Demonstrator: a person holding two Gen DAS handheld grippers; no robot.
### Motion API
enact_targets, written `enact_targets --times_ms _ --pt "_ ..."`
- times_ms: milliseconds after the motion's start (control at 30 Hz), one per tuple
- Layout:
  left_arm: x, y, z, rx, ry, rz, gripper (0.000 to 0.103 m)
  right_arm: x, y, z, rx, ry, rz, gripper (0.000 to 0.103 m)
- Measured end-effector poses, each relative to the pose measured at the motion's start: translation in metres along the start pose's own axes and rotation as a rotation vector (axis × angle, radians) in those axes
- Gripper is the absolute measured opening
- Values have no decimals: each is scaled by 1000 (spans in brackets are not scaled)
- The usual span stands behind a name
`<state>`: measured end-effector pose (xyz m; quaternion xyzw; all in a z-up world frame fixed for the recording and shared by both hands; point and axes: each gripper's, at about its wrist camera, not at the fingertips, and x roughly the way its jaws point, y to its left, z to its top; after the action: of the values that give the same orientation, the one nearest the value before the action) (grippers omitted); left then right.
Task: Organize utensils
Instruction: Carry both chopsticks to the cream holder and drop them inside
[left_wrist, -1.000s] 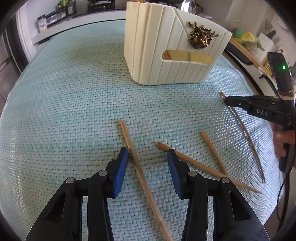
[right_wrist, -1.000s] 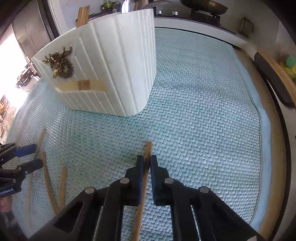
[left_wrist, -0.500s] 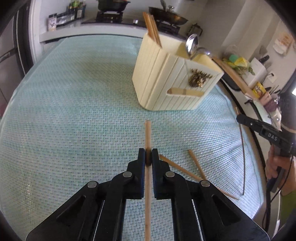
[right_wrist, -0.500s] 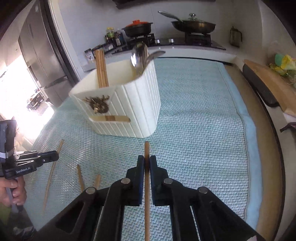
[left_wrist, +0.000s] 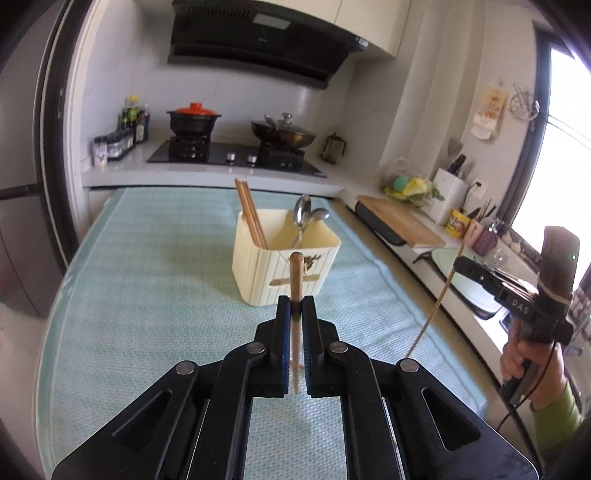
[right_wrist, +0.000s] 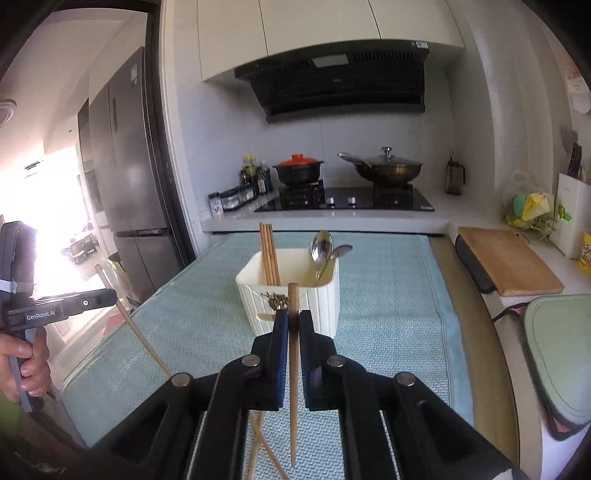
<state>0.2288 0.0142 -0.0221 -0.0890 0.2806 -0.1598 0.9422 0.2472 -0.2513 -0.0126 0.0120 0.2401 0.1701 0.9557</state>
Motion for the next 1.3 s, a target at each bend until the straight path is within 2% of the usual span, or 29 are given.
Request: enact_targets --times_ms 100,333,833,1033,1300 --pt "-12 0 5 8 -42 -4 4 -15 17 6 -31 -58 -16 6" --pt "-26 -2 14 13 -82 -20 4 -35 43 22 -58 -144 1 6" --pt "-29 -7 41 46 -108 -20 4 -41 54 49 -62 -203 30 6" --pt "-31 -8 69 69 -137 -14 4 -30 47 69 -52 -216 31 6" --pt "-18 -6 119 76 -183 -2 4 -10 51 117 -113 -269 12 6"
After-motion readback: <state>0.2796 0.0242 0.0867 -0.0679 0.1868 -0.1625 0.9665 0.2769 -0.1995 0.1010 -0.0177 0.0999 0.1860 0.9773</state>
